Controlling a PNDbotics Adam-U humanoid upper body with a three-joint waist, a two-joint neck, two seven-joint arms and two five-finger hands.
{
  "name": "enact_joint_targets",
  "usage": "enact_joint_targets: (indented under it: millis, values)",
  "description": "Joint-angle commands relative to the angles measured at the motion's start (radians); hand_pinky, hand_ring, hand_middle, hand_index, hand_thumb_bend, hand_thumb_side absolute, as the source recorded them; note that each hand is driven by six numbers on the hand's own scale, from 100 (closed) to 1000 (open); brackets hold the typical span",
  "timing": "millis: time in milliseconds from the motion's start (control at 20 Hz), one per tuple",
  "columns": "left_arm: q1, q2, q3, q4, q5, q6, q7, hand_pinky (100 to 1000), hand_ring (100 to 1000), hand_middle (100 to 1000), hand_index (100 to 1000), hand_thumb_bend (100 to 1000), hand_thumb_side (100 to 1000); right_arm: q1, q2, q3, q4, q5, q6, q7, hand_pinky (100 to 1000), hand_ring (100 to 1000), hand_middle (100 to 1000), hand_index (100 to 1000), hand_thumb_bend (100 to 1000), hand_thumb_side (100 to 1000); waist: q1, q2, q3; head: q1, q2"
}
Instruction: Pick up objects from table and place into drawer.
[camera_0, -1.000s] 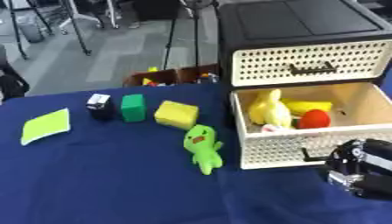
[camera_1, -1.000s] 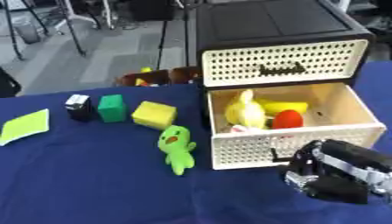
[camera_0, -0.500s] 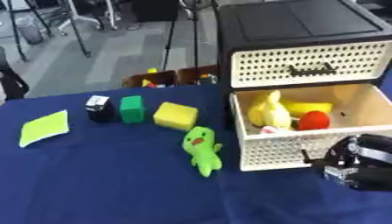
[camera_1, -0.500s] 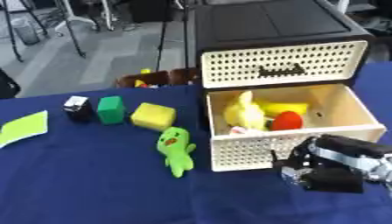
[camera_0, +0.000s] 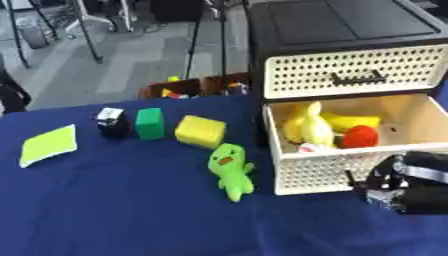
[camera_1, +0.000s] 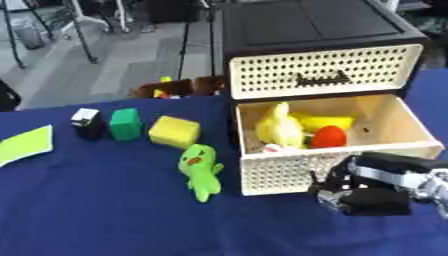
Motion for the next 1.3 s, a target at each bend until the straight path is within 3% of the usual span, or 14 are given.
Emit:
enact_joint_targets:
  millis: [50, 450, 950, 1300]
  values:
    - [-0.006, 0.009, 0.011, -0.018, 0.001, -0.002, 0.005, 512, 645, 627, 824, 458, 978, -0.018, -0.011, -0.005, -0.012, 0.011, 0.020, 0.026, 473, 662, 703, 768, 218, 952, -0.004, -0.013, 0.001, -0.003, -0.014]
    - [-0.001, 0.006, 0.011, -0.018, 0.004, -0.004, 0.008, 513, 636, 625, 823, 457, 977, -0.056, 0.010, 0.014, 0.063, 0.044, 0.020, 0.026, 496, 713, 756, 805, 219, 950, -0.002, -0.009, 0.005, -0.010, -0.026]
    - [0.004, 0.001, 0.012, -0.018, 0.009, -0.009, 0.004, 515, 636, 626, 824, 443, 978, -0.142, 0.067, 0.034, 0.271, 0.104, -0.021, 0.007, 515, 750, 784, 817, 217, 951, -0.003, -0.003, 0.016, -0.024, -0.036]
    - [0.002, -0.002, 0.009, -0.018, 0.014, -0.011, -0.003, 516, 634, 625, 823, 438, 981, -0.182, 0.098, 0.039, 0.355, 0.113, -0.046, -0.013, 521, 752, 788, 821, 225, 950, -0.002, 0.002, 0.024, -0.028, -0.040]
